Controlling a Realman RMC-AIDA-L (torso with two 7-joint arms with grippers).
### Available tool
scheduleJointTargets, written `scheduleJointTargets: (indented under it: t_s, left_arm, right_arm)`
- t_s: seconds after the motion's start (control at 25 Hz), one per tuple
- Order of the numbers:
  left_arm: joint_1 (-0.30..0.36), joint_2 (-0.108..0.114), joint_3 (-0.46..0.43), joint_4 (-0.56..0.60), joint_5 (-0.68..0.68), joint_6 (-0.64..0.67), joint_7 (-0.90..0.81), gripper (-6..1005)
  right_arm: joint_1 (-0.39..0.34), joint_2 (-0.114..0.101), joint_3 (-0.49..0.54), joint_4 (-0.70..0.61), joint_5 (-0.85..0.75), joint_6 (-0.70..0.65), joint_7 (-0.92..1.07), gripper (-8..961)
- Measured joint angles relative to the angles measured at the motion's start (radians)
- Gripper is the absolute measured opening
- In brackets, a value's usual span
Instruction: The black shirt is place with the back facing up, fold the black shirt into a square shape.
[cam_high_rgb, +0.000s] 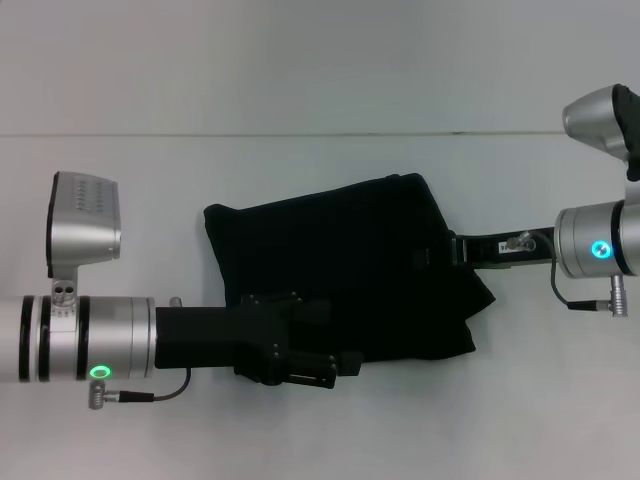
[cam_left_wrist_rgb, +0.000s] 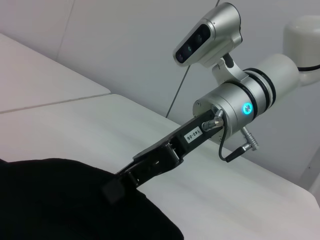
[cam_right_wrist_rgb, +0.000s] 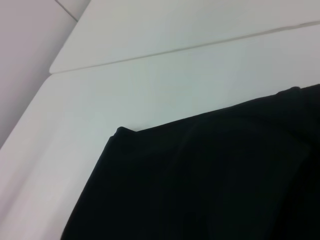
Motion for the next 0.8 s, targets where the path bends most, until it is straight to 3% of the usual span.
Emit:
scheduleJointTargets:
  t_s: [0.28, 0.8]
  left_arm:
    - [0.000, 0.000, 0.000, 0.000, 0.000, 0.000, -0.001, 950]
    - [0.000, 0.001, -0.002, 0.000, 0.000, 0.000, -0.007, 950]
  right_arm:
    - [0.004, 0.001, -0.005, 0.003, -0.005, 0.019, -0.001, 57]
    - [0.006, -0.006, 0.007, -0.069, 0.036, -0.012, -0.029, 50]
